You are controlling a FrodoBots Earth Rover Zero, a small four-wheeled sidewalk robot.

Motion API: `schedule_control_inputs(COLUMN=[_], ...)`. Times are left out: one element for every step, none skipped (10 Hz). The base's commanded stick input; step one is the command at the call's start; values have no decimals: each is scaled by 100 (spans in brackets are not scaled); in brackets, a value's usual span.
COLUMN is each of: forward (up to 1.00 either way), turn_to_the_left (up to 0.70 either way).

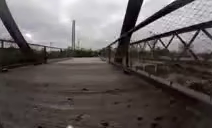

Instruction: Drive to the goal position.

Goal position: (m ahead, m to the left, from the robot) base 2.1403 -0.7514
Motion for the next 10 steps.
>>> schedule_control_inputs(forward=[100, 100, 100, 100, 100, 100, 100, 100, 100, 100], turn_to_the_left=[40, 40, 40, 40, 40, 40, 40, 40, 40, 40])
